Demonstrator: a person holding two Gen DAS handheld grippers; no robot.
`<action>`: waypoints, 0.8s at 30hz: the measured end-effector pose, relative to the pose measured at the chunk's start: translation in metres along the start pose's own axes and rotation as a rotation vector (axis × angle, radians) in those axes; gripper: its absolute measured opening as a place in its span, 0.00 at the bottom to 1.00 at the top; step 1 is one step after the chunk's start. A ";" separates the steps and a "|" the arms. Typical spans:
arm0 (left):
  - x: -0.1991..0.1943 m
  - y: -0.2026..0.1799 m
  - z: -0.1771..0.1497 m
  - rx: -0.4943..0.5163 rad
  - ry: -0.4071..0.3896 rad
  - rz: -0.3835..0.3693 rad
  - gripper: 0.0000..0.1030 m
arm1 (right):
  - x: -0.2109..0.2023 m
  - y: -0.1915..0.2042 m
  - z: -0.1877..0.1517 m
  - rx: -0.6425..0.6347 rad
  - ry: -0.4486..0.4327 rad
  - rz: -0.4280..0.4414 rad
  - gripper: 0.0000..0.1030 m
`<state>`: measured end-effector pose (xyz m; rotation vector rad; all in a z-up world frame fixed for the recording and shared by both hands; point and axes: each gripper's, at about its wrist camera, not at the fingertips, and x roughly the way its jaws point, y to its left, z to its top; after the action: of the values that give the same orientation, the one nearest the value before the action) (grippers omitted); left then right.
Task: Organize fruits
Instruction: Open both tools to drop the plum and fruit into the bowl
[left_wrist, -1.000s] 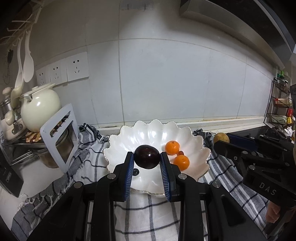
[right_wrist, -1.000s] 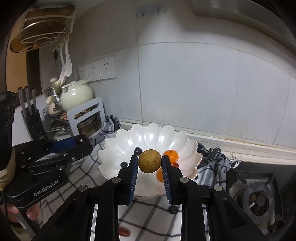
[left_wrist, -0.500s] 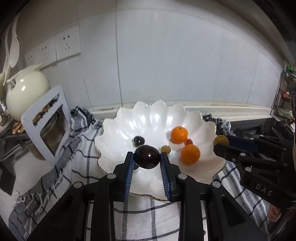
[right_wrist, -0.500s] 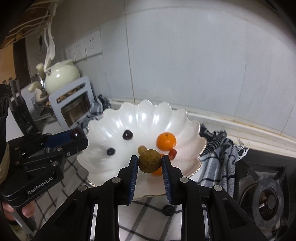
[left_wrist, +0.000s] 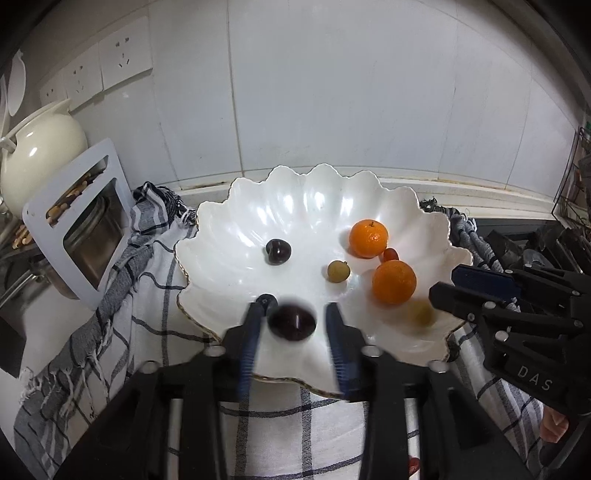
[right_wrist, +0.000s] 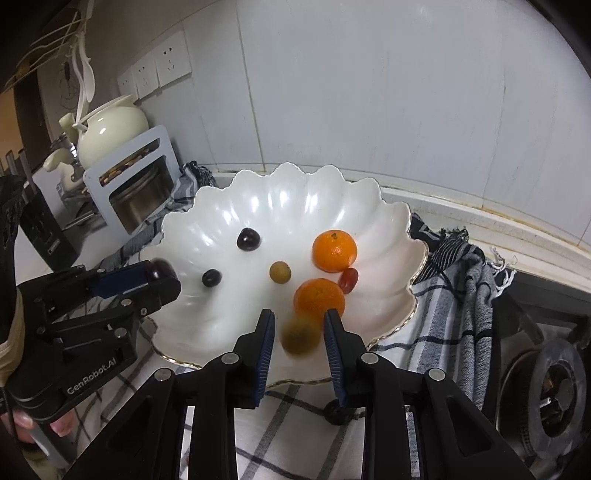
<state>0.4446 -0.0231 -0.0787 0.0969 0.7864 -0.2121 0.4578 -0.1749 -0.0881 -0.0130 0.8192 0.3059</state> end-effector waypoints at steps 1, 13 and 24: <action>-0.002 -0.001 0.000 0.002 -0.006 0.006 0.43 | 0.000 -0.001 0.000 0.004 0.002 0.002 0.36; -0.044 -0.010 -0.004 -0.008 -0.079 0.069 0.60 | -0.036 -0.003 -0.003 -0.027 -0.083 -0.018 0.36; -0.092 -0.026 -0.014 -0.067 -0.131 0.125 0.62 | -0.080 -0.007 -0.005 -0.073 -0.169 0.005 0.36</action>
<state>0.3664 -0.0318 -0.0232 0.0675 0.6542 -0.0725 0.4048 -0.2038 -0.0345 -0.0526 0.6399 0.3371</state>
